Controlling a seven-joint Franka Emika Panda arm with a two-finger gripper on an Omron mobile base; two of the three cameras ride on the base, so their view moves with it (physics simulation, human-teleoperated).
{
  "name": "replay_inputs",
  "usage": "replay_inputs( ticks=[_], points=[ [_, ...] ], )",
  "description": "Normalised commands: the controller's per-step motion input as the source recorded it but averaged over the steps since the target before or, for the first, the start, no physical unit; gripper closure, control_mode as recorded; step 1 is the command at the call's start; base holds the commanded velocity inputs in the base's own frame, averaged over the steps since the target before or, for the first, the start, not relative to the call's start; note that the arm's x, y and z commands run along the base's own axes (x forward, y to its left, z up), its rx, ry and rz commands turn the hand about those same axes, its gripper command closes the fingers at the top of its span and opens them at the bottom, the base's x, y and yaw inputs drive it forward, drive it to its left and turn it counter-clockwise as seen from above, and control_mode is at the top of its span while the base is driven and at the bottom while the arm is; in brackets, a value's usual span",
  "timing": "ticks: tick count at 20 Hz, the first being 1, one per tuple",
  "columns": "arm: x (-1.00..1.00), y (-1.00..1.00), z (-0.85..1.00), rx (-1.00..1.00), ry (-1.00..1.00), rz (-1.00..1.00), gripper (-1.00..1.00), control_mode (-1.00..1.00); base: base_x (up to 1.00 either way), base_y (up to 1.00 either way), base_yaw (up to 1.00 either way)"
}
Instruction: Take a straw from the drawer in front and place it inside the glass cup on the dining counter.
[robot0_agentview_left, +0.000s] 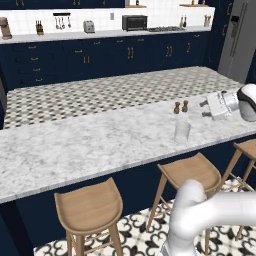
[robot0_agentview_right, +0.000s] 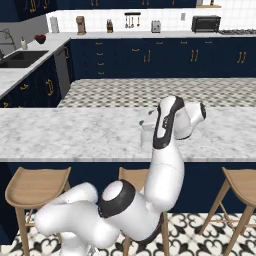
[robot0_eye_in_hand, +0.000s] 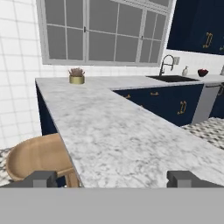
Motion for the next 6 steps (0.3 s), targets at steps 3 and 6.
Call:
replay_inputs(
  ticks=[3, 6],
  points=[
    [-0.07, 0.36, 0.16, -0.05, 0.0, 0.0, -1.0, -1.0, 0.0, 0.0, 0.0],
    [-0.02, 0.36, 0.23, -0.07, 0.0, 0.0, -1.0, -1.0, 0.0, 0.0, 0.0]
  ],
)
